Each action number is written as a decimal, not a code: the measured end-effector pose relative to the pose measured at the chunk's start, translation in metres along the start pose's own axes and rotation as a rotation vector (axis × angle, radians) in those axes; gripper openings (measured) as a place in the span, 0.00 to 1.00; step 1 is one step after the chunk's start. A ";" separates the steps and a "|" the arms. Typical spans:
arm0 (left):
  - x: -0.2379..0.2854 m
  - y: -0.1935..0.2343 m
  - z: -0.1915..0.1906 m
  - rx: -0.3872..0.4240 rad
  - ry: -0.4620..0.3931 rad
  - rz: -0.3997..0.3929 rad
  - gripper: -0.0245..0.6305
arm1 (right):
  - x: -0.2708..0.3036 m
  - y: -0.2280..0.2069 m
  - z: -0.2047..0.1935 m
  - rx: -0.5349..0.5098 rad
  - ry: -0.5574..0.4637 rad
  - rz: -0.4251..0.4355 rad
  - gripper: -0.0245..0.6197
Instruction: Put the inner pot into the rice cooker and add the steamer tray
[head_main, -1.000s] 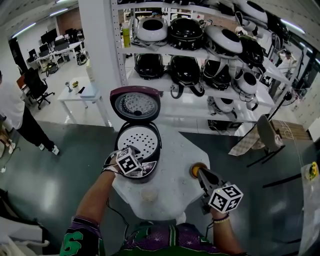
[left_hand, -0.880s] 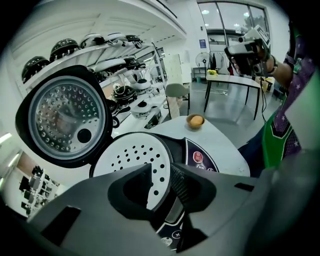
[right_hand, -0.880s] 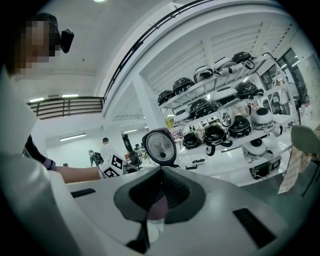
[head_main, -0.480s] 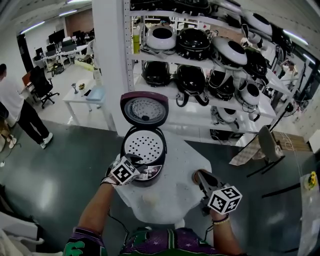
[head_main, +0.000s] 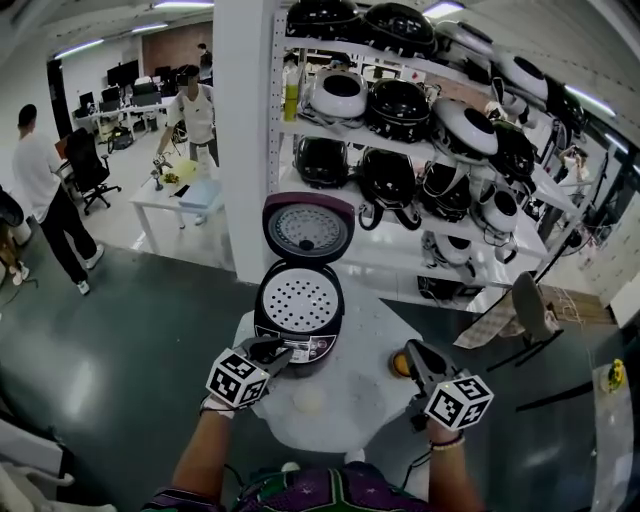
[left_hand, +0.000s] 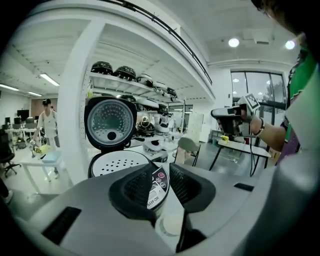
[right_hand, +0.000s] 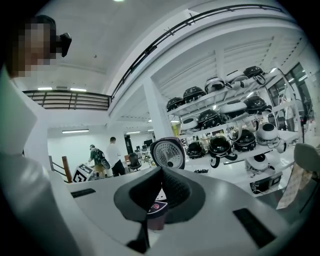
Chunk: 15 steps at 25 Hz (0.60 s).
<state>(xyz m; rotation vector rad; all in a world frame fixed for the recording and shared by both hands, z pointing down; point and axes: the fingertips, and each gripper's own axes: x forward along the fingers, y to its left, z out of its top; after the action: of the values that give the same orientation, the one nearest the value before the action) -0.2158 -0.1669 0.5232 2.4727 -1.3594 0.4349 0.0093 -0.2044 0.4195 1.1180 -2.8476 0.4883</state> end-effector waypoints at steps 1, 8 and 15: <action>-0.007 -0.004 0.001 0.000 -0.016 -0.003 0.23 | -0.001 0.002 0.001 -0.001 -0.008 -0.005 0.05; -0.056 -0.021 0.015 -0.006 -0.107 0.004 0.22 | -0.012 0.015 0.011 -0.004 -0.050 -0.030 0.05; -0.111 -0.011 0.033 -0.012 -0.219 0.077 0.20 | -0.033 0.018 0.038 -0.035 -0.149 -0.081 0.05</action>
<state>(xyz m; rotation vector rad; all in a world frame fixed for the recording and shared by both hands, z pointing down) -0.2590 -0.0889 0.4482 2.5251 -1.5386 0.1747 0.0246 -0.1821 0.3730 1.3100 -2.9071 0.3634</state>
